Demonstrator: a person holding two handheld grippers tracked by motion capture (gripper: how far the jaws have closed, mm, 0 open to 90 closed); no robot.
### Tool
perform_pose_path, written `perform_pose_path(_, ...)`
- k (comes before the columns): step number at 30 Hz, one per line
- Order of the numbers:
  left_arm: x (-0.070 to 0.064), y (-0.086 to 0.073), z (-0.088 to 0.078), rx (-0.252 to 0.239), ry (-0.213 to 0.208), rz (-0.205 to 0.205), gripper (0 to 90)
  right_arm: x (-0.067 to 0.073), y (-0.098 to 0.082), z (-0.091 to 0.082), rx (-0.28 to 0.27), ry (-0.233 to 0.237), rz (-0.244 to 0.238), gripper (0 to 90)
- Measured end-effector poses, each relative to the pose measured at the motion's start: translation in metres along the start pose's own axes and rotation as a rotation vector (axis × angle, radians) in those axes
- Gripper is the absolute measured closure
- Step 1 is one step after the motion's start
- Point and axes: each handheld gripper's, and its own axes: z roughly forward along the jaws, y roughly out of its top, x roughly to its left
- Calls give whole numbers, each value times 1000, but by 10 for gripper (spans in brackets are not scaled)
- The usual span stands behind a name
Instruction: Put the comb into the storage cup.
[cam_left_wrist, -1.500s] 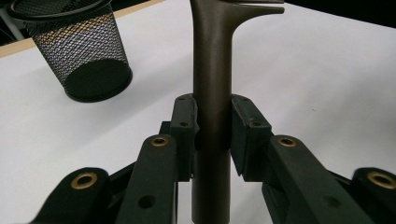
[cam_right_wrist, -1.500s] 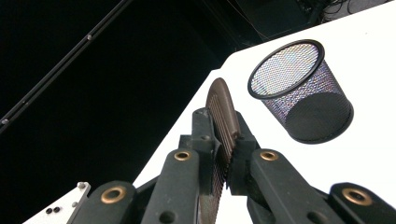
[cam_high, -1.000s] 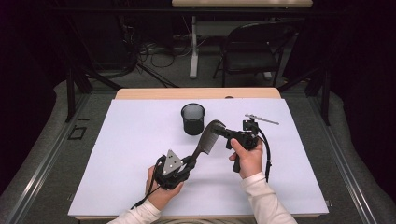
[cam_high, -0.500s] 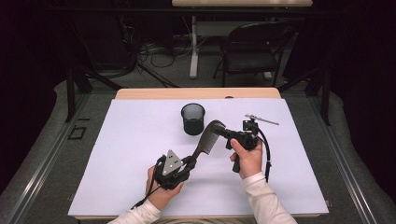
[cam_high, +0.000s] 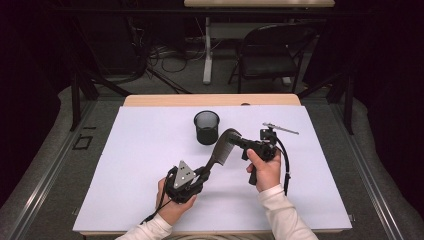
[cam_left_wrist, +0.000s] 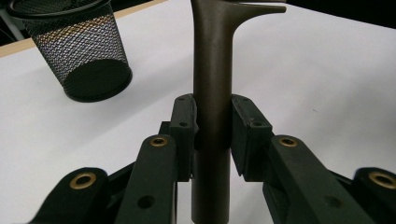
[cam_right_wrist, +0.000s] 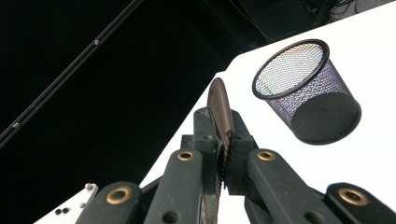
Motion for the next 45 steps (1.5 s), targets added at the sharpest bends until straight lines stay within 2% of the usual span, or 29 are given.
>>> perform_pose_path(7,1,0,0,-5,4,-6,711,1,0,0,-8,12,-9,869)
perform_pose_path(17,4,0,1,-13,-6,-28,643,1,2,-3,-30,9,-22,869)
perform_pose_path(26,9,1,2,-19,-18,-46,575,1,3,-8,-78,7,-51,869)
perform_pose_path(35,12,1,3,-20,-11,-64,500,2,4,-11,-121,14,-73,868)
perform_pose_path(45,18,2,2,-28,3,-84,460,4,4,-15,-162,-17,-126,868)
